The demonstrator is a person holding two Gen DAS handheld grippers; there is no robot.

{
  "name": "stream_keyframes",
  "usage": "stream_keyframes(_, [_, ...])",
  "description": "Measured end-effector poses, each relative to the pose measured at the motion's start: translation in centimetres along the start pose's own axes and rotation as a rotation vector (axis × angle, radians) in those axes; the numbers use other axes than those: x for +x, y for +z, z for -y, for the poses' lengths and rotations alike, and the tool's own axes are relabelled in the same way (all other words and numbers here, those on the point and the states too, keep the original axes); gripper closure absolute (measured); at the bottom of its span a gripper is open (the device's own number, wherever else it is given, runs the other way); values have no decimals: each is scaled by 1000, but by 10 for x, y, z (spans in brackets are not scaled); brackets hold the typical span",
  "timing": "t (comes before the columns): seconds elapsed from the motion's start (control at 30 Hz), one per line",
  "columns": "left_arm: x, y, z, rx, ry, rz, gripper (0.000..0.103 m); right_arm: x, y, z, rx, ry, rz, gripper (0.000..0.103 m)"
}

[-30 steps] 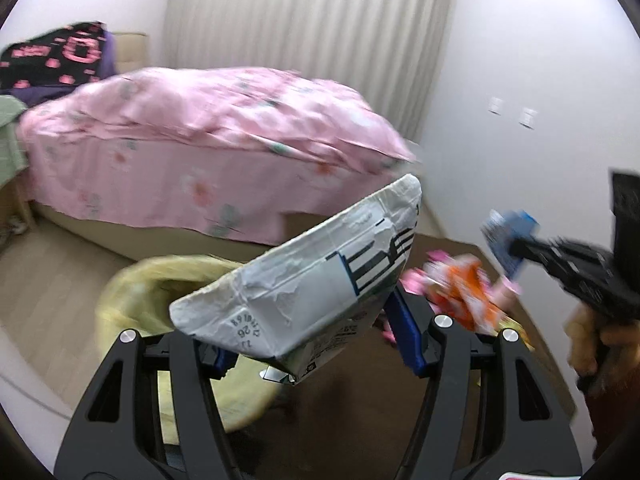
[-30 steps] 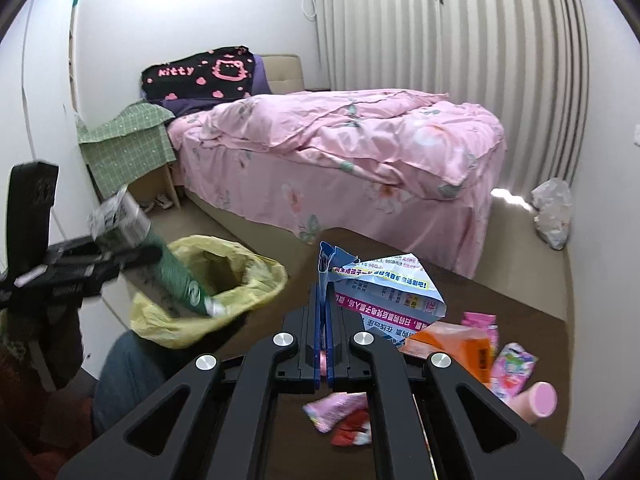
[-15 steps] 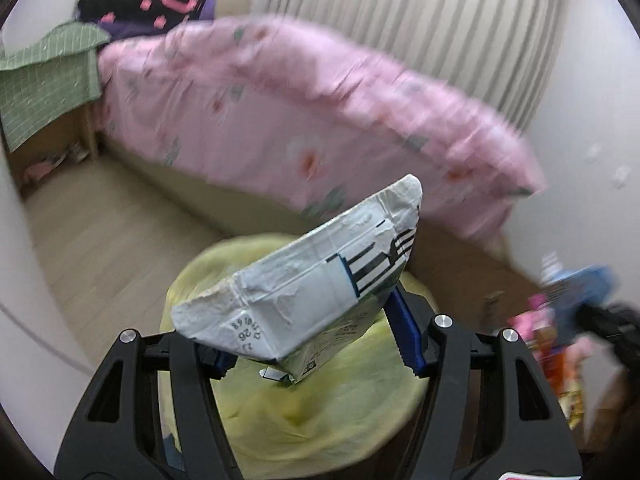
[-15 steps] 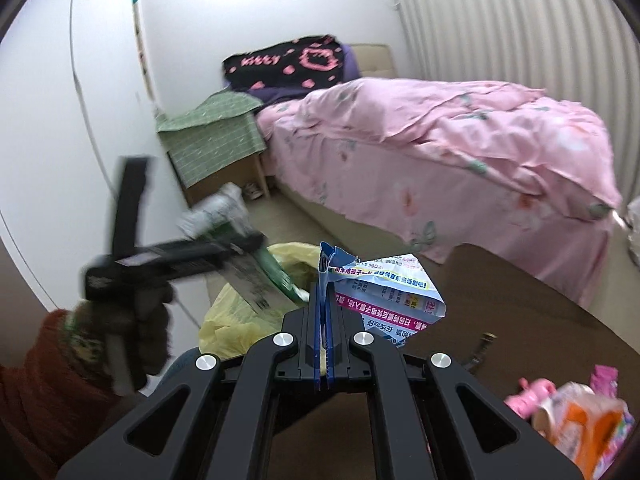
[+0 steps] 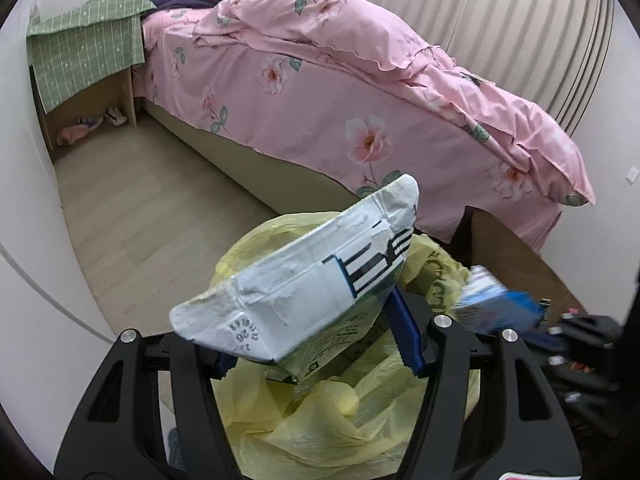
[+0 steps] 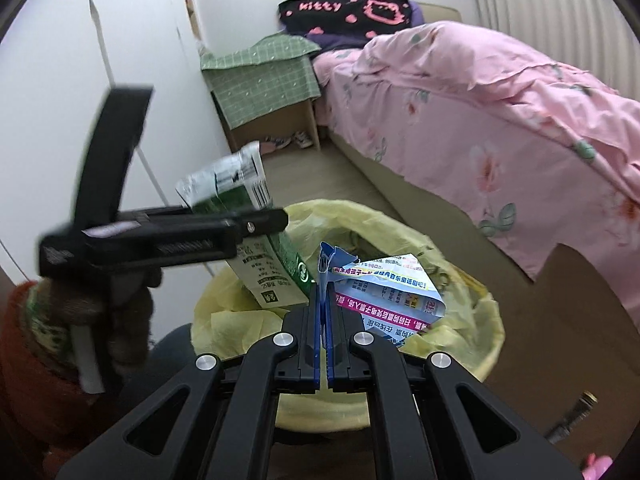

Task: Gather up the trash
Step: 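Carry both items over the yellow bag and open both grippers, then return the left gripper to the table and grasp the black-silver wrapper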

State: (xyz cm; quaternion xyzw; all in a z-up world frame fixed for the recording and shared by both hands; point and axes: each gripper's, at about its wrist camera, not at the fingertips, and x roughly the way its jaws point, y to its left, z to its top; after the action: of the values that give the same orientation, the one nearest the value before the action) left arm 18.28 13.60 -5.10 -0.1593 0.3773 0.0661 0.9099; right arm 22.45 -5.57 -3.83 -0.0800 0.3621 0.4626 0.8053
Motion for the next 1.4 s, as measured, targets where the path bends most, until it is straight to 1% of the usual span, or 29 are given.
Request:
stream_keyframes(0.07, [2, 1, -1, -13, -14, -10, 44, 6, -3, 0, 4, -6, -7, 100])
stream_keyframes(0.13, [4, 3, -3, -39, -45, -22, 44, 9, -6, 3, 14, -18, -18, 98])
stream_keyframes(0.17, [5, 3, -4, -51, -67, -25, 42, 11, -9, 3, 14, -33, -29, 98])
stream_keyframes(0.2, [5, 4, -5, -59, -88, -22, 34, 12, -12, 3, 13, -49, -39, 97])
stream_keyframes(0.23, [3, 4, -5, -62, -84, -15, 25, 14, -14, 2, 9, -61, -44, 93])
stream_keyframes(0.27, [2, 4, -5, -63, -80, -5, 23, 14, -16, 2, 6, -72, -48, 78])
stream_keyframes(0.3, [1, 4, -4, -62, -81, -1, 22, 13, -18, 2, 3, -77, -48, 70])
stream_keyframes(0.33, [0, 4, -4, -64, -82, 0, 22, 12, -19, 1, 2, -78, -44, 64])
stream_keyframes(0.47, [-7, 4, -4, -85, -72, 16, 22, -2, -24, 1, -1, -118, -38, 64])
stream_keyframes(0.57, [-18, 5, -2, -91, -83, 42, 22, -24, -32, 5, 31, -160, -29, 64])
stream_keyframes(0.67, [-28, 3, 7, -67, -96, 57, 22, -47, -43, 7, 56, -199, -20, 64])
stream_keyframes(0.8, [-35, -2, 25, -22, -133, 67, 22, -90, -67, 13, 93, -302, -4, 64])
stream_keyframes(0.87, [-36, -8, 40, 7, -179, 57, 22, -111, -81, 17, 125, -348, 12, 64])
stream_keyframes(0.97, [-32, -20, 68, 73, -242, 3, 22, -151, -109, 26, 194, -444, 40, 61])
stream_keyframes(1.03, [-31, -31, 89, 119, -281, -21, 22, -172, -125, 31, 239, -489, 54, 60])
stream_keyframes(1.07, [-30, -36, 99, 142, -309, -35, 22, -182, -134, 34, 262, -508, 60, 60])
stream_keyframes(1.17, [-25, -54, 142, 246, -432, -94, 22, -215, -166, 41, 352, -585, 97, 58])
stream_keyframes(1.2, [-23, -59, 153, 280, -454, -100, 22, -223, -176, 43, 380, -608, 105, 58])
stream_keyframes(1.23, [-21, -64, 168, 328, -478, -107, 22, -230, -186, 46, 405, -622, 112, 54])
stream_keyframes(1.3, [-12, -72, 196, 419, -525, -136, 22, -242, -205, 49, 457, -629, 128, 53])
stream_keyframes(1.33, [-7, -74, 208, 455, -531, -146, 23, -246, -213, 49, 475, -630, 132, 52])
stream_keyframes(1.37, [0, -75, 220, 481, -528, -155, 24, -249, -220, 50, 488, -633, 132, 48])
stream_keyframes(1.4, [6, -75, 228, 493, -525, -164, 26, -251, -230, 49, 504, -636, 123, 46])
